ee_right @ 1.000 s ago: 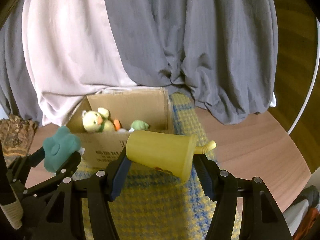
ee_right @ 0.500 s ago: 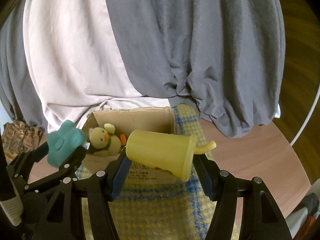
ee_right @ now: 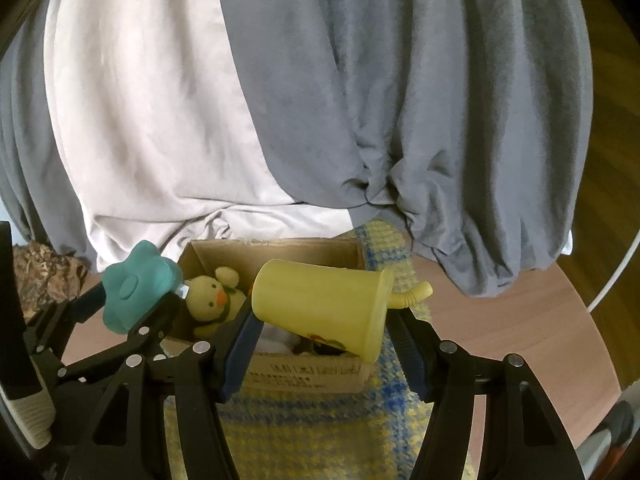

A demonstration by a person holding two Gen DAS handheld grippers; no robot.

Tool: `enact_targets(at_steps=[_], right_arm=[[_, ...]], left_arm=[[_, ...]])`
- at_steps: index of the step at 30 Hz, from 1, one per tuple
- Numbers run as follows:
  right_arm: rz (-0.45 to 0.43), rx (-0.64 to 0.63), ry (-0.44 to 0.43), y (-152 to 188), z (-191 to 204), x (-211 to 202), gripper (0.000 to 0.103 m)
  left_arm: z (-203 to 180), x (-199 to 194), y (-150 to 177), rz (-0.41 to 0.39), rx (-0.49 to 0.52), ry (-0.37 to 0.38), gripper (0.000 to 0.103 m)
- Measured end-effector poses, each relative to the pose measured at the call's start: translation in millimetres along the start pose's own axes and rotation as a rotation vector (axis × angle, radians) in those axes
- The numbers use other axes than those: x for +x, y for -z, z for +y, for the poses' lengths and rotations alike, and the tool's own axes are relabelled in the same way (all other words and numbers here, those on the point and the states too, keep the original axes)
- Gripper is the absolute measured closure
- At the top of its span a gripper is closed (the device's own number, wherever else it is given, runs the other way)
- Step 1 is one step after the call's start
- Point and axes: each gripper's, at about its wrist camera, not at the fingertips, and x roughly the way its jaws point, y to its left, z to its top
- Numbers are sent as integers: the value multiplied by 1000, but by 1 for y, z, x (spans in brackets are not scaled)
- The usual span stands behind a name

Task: Organize objects
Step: 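Lift teal star with left gripper while right gripper carries yellow cup over box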

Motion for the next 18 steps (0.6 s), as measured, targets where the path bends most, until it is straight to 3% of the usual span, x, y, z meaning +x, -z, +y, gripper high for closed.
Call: enact_targets(at_steps=[18], right_arm=[[70,-20,30,-21,6,43,40]], left_arm=[[5,43,-17,61,-5,-10,33]])
